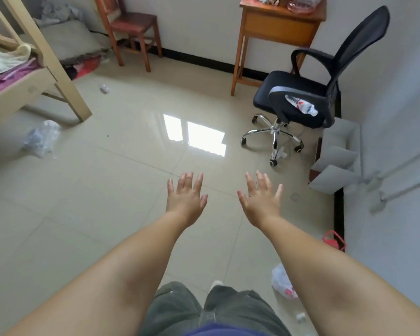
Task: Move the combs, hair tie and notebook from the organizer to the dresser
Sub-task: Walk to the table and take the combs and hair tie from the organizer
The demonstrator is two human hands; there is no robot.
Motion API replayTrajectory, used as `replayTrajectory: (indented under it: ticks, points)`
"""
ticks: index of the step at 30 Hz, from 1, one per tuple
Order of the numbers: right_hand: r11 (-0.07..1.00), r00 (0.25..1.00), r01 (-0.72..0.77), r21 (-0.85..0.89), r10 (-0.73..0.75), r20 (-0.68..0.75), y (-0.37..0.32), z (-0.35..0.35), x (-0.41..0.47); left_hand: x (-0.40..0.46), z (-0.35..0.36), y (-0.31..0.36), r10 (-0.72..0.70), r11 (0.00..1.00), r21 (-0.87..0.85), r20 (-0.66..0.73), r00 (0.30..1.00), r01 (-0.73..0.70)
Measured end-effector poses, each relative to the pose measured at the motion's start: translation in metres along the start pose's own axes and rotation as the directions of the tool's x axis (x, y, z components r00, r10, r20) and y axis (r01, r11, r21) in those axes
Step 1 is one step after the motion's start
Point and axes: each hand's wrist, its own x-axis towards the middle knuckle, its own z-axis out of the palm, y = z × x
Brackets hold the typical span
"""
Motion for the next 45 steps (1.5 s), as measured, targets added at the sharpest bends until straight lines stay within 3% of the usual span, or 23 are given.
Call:
replayTrajectory:
  ticks: [5, 17, 23, 33, 39, 45]
  points:
    - [1.0, 0.999, 0.02, -0.024, -0.02, -0.026, -0.003, -0.034, 0.145, 0.144, -0.037, -0.019, -0.051, 0.999, 0.015, -0.024, 0.998, 0.051]
    - [0.994, 0.988, -0.107, 0.038, 0.11, -0.109, -0.027, -0.131, 0.513, 0.542, -0.155, -0.057, 0.061, 0.997, 0.042, -0.08, 0.995, -0.058]
    - [0.979, 0.969, -0.193, 0.065, 0.2, -0.144, 0.002, -0.164, 0.679, 0.716, -0.187, -0.036, 0.151, 0.987, 0.065, -0.065, 0.986, -0.147]
    - [0.977, 0.956, -0.213, 0.027, 0.214, -0.202, 0.066, -0.264, 0.974, 1.021, -0.263, 0.015, 0.133, 0.991, -0.016, -0.13, 0.983, -0.136]
    - [0.979, 0.959, -0.197, 0.044, 0.201, -0.199, 0.083, -0.297, 1.134, 1.19, -0.295, 0.024, 0.157, 0.988, 0.022, -0.132, 0.979, -0.155]
    - [0.924, 0.903, -0.333, 0.187, 0.37, -0.22, 0.104, -0.34, 1.291, 1.371, -0.342, 0.048, 0.312, 0.95, 0.06, -0.166, 0.936, -0.306]
